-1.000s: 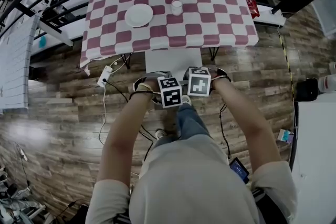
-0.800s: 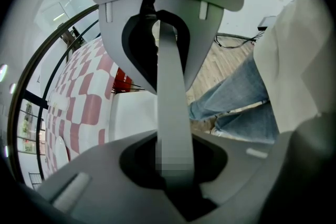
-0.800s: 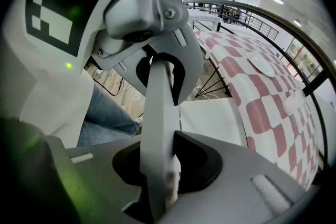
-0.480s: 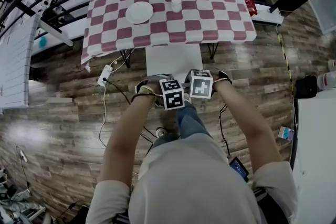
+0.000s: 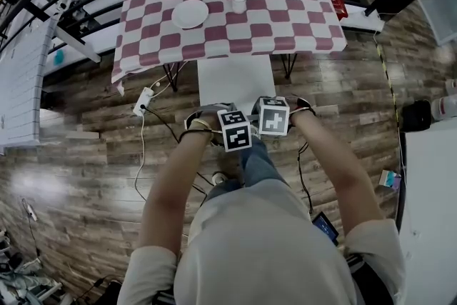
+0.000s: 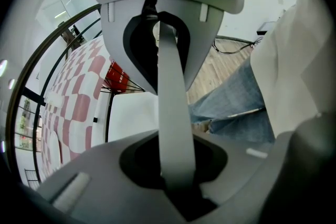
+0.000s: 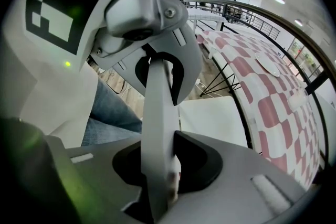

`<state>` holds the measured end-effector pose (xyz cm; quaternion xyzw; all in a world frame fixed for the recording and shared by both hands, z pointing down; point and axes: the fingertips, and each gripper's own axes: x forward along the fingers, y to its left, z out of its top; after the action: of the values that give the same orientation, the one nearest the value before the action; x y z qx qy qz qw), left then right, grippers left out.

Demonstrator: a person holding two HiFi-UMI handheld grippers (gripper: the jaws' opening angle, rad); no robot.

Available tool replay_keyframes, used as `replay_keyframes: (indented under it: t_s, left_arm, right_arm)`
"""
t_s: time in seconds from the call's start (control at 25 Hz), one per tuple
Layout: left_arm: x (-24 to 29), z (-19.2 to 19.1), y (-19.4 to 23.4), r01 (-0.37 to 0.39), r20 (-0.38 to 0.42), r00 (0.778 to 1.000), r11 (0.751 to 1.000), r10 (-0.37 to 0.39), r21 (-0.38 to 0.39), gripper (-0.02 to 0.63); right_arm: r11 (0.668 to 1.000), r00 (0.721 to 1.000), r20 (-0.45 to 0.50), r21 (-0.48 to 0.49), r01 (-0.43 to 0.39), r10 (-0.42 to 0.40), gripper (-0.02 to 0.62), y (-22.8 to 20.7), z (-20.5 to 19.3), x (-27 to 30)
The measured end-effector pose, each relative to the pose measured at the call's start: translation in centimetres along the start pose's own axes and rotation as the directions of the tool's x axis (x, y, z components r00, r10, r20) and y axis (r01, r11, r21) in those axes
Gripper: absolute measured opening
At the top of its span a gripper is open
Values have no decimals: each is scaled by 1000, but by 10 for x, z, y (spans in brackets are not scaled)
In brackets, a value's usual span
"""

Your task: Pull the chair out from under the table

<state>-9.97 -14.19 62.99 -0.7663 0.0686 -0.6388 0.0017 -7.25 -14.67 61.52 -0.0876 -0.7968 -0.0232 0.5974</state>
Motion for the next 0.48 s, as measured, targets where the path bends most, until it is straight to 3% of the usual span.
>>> replay_keyframes:
  t_s: [0.48]
  left_arm:
    - [-2,1,-25,4,2,1000,1000,-4,15,80]
  right_arm:
    - [1000,1000,-1,23,-9,9,80,26,0,2]
